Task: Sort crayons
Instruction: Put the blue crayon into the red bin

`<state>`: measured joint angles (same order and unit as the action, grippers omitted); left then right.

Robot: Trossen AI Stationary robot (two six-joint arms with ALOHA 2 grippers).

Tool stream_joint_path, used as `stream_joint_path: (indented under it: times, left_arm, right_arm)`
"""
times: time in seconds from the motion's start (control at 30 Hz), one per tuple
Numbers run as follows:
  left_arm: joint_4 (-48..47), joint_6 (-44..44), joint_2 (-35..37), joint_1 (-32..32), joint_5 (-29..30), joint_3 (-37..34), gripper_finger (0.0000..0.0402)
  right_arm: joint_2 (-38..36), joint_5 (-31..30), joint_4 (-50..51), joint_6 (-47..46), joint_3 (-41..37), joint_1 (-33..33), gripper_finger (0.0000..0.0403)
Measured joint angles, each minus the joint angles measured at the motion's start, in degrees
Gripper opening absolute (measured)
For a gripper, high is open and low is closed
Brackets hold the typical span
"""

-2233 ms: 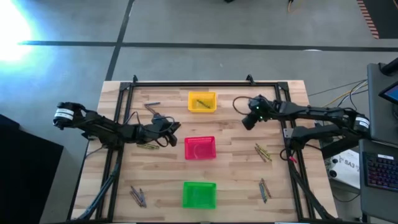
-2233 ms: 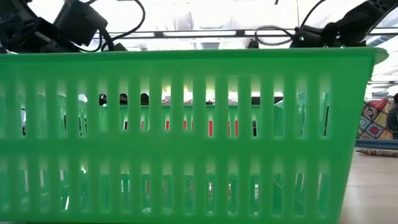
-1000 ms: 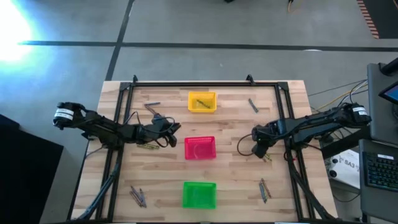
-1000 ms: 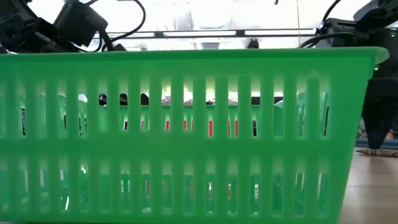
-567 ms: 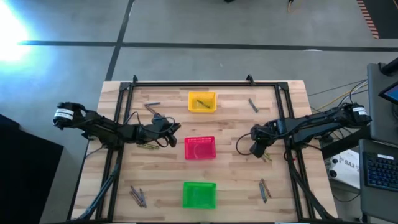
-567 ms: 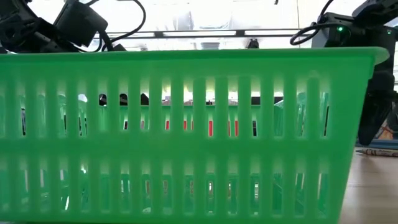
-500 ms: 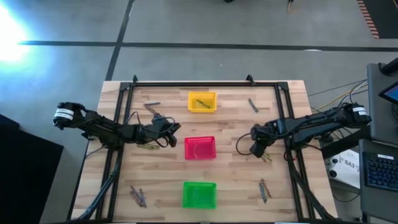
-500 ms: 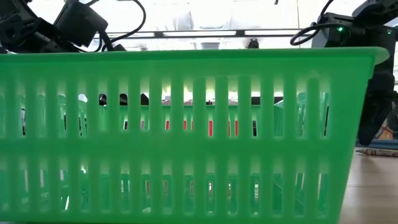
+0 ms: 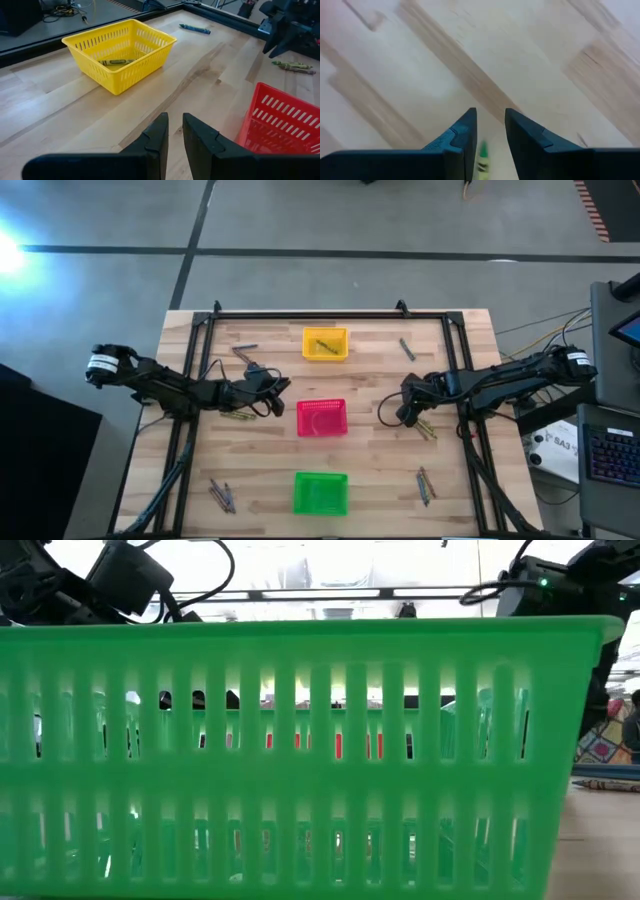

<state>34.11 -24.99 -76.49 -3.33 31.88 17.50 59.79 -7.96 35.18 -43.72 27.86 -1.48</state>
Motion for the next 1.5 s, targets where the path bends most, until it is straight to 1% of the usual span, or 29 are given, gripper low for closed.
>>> stream_joint_path:
  times: [0.07,0.2,0.27,0.43,0.57,0.7,0.77,0.83,0.93,1.03,1.1,1.17,1.27,1.37,1.5]
  left_arm:
    - [0.0,0.0,0.0,0.0,0.0,0.0,0.0040]
    - [0.0,0.0,0.0,0.0,0.0,0.0,0.0040]
    - [0.0,0.0,0.0,0.0,0.0,0.0,0.0040]
    - [-0.4,-0.3,0.0,0.0,0.0,0.0,0.0040]
    - [-0.5,-0.4,0.0,0.0,0.0,0.0,0.0040]
    - [-0.5,0.6,0.0,0.0,0.8,0.0,0.0040]
    - [-0.5,1.3,0.0,0.0,2.2,0.0,0.0040]
    - [-0.5,1.9,0.0,0.1,2.7,0.2,0.0040]
    - [-0.5,2.2,0.0,0.1,2.7,0.7,0.0040]
    - [-0.5,2.2,0.0,0.1,2.7,1.3,0.0040]
    - [-0.5,2.2,0.0,0.1,2.6,1.6,0.0040]
    - [-0.5,2.1,0.0,0.1,1.5,1.9,0.0040]
    - [-0.5,1.7,0.0,0.1,-1.2,2.0,0.0040]
    - [-1.1,-0.1,-0.1,-0.3,-3.7,1.9,0.0040]
    - [-1.3,-2.0,-0.1,-2.0,-4.4,1.6,0.0040]
  right_arm:
    - [0.0,1.3,-1.3,0.1,0.0,0.0,0.0093]
    - [0.0,6.9,-1.5,-0.2,0.0,-0.2,0.0093]
    - [0.0,8.4,-1.4,-0.9,0.0,-1.3,0.0093]
    - [0.0,9.5,-1.2,-4.1,0.0,-5.9,0.0093]
    - [0.0,10.4,-1.2,-8.4,0.0,-10.5,0.0093]
    - [0.0,13.3,-1.2,-14.5,0.0,-16.0,0.0093]
    - [0.0,14.5,-1.2,-19.2,0.0,-19.3,0.0093]
    - [0.0,14.5,-1.2,-24.2,0.1,-23.0,0.0093]
    - [0.0,13.6,-1.5,-31.6,1.1,-28.8,0.0093]
    - [0.5,9.5,-1.6,-37.9,2.5,-34.6,0.0093]
    - [2.0,6.8,-2.1,-41.1,3.5,-37.9,0.0093]
    - [5.0,5.4,-3.8,-43.3,4.4,-40.4,0.0093]
    - [10.9,5.2,-6.4,-44.3,6.5,-42.6,0.0093]
    - [17.0,5.5,-6.4,-44.3,10.4,-43.8,0.0093]
    - [23.1,6.6,-0.9,-44.0,17.4,-44.5,0.0093]
